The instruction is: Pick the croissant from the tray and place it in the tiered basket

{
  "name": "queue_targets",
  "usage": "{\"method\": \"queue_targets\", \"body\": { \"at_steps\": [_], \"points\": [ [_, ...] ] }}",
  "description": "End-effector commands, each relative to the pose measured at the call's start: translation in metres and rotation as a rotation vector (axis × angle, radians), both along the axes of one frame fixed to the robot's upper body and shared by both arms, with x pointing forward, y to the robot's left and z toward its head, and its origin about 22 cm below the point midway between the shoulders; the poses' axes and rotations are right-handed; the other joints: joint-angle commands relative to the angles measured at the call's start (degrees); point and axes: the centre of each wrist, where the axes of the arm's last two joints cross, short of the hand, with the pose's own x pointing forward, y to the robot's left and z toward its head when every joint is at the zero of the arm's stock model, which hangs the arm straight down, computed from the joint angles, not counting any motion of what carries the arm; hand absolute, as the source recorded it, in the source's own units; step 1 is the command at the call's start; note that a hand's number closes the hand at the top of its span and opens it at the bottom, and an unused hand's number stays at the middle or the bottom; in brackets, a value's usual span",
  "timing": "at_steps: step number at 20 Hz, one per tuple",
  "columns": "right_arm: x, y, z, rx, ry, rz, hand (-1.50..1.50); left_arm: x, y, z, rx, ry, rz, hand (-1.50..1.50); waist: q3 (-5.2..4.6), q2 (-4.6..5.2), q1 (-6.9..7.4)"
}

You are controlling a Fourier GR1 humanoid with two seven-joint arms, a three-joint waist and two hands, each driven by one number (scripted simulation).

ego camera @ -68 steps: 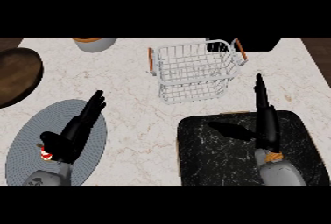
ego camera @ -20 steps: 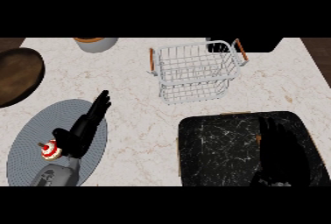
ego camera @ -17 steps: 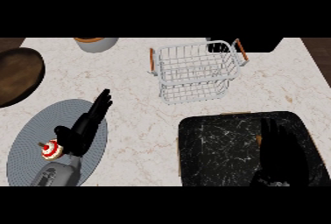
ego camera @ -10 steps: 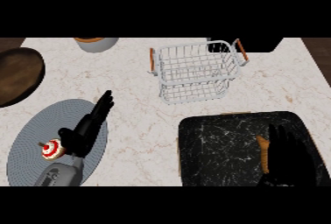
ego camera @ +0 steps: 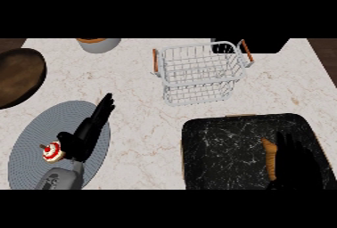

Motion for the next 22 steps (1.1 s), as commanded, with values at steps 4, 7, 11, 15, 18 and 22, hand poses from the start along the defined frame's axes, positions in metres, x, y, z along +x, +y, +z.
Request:
{"method": "queue_targets", "body": {
  "at_steps": [4, 7, 11, 15, 18, 22],
  "points": [
    [-0.004, -0.008, -0.008, 0.054, -0.139, 0.004, 1.5, -0.011, -0.003, 0.002, -0.01, 0.001, -0.011, 0.0, 0.04, -0.09, 0.09],
    [-0.001, 0.025, -0.023, 0.032, -0.142, 0.038, 1.5, 0.01, 0.0, 0.002, -0.008, 0.006, -0.005, 0.0, 0.01, 0.02, 0.0],
    [0.019, 0.015, -0.011, 0.01, -0.149, 0.082, 1.5, 0.004, 0.004, 0.01, 0.008, -0.007, -0.018, 0.0, 0.01, 0.0, 0.18],
    [0.006, 0.003, -0.014, 0.005, -0.163, 0.06, 1.5, -0.013, -0.005, 0.013, -0.004, -0.006, 0.011, 0.0, 0.02, -0.05, 0.2],
    [0.035, -0.054, -0.001, 0.056, -0.194, 0.21, 1.5, 0.002, 0.0, 0.009, -0.014, -0.002, 0.001, 0.0, 0.07, 0.12, 0.42],
    [0.052, -0.12, 0.032, 0.152, -0.197, 0.412, 1.5, -0.003, 0.001, 0.004, -0.017, -0.012, -0.017, 0.0, 0.41, 0.77, 1.77]
  ]
}}
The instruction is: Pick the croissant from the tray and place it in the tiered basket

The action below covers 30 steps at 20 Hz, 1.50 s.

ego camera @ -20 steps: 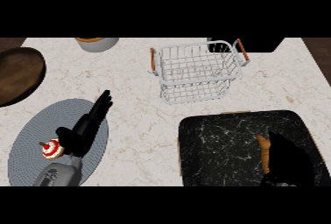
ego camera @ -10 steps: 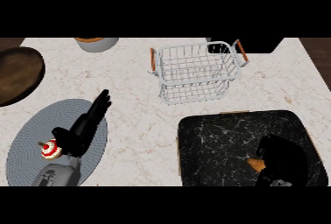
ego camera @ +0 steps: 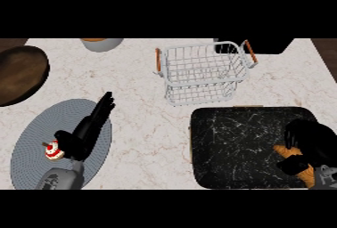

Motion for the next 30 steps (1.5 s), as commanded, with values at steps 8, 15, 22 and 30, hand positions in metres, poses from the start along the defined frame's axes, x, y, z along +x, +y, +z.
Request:
{"method": "queue_targets", "body": {
  "at_steps": [8, 15, 22, 30],
  "points": [
    [0.046, -0.135, 0.072, 0.422, -0.283, 0.301, 1.5, 0.001, -0.007, 0.002, 0.007, 0.0, -0.026, 0.0, 0.19, 0.02, 0.25],
    [0.076, -0.143, 0.135, 0.61, -0.478, 0.451, 1.5, 0.0, -0.002, 0.002, 0.013, 0.016, -0.024, 0.0, 0.04, -0.18, 0.04],
    [0.112, -0.074, 0.199, 0.675, -0.433, 0.465, 1.5, 0.015, 0.008, 0.008, 0.01, 0.002, -0.017, 0.0, -0.05, -0.27, -0.18],
    [0.136, 0.03, 0.258, 0.69, -0.384, 0.48, 1.5, -0.003, -0.002, -0.008, 0.031, 0.003, -0.027, 0.0, -0.07, -0.41, 0.06]
  ]
}}
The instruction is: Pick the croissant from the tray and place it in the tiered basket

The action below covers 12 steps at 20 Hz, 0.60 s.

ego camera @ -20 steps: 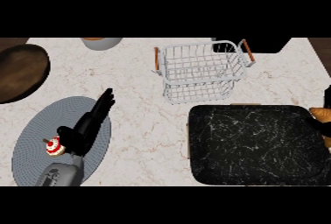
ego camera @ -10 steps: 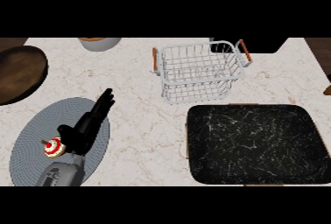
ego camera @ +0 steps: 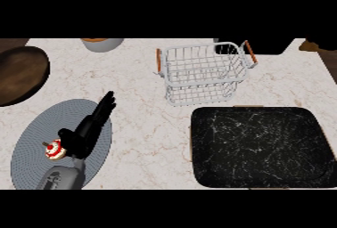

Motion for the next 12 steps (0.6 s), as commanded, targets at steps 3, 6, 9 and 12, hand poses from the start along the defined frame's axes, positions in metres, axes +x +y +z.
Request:
{"method": "queue_targets", "body": {
  "at_steps": [3, 6, 9, 12],
  "points": [
    [0.027, 0.069, 0.027, 0.026, 0.051, 0.005, 1.5, 0.0, -0.003, -0.002, -0.008, -0.001, 0.009, 0.0, 0.01, 0.18, 0.18],
    [0.038, 0.093, 0.027, 0.011, 0.074, 0.03, 1.5, 0.013, 0.009, 0.007, -0.005, 0.0, -0.015, 0.0, 0.01, 0.26, 0.03],
    [0.045, 0.131, 0.023, -0.02, 0.088, 0.055, 1.5, -0.007, -0.016, 0.01, 0.005, -0.001, -0.007, 0.0, 0.03, 0.16, 0.49],
    [0.058, 0.153, 0.009, -0.048, 0.112, 0.071, 1.5, -0.009, -0.017, 0.004, -0.002, -0.002, -0.013, 0.0, 0.03, 0.28, 0.6]
  ]
}}
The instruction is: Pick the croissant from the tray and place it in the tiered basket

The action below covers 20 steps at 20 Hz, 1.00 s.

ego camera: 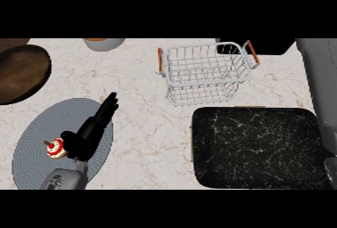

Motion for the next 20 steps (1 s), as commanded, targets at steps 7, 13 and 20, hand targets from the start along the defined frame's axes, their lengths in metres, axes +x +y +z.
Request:
{"method": "queue_targets", "body": {
  "at_steps": [7, 13, 20],
  "points": [
    [0.023, 0.074, -0.041, 0.004, 0.04, 0.058, 1.5, 0.0, -0.003, 0.003, -0.007, -0.002, 0.018, 0.0, 0.02, 0.06, -0.07],
    [0.031, 0.09, -0.044, 0.099, 0.145, 0.101, 1.5, 0.018, -0.015, -0.002, 0.003, -0.018, 0.009, 0.0, 0.01, 0.2, -0.41],
    [0.037, 0.083, -0.072, 0.223, 0.458, 0.013, 1.5, 0.002, 0.003, -0.003, -0.001, -0.009, 0.029, 0.0, 0.04, -0.28, -0.96]
  ]
}}
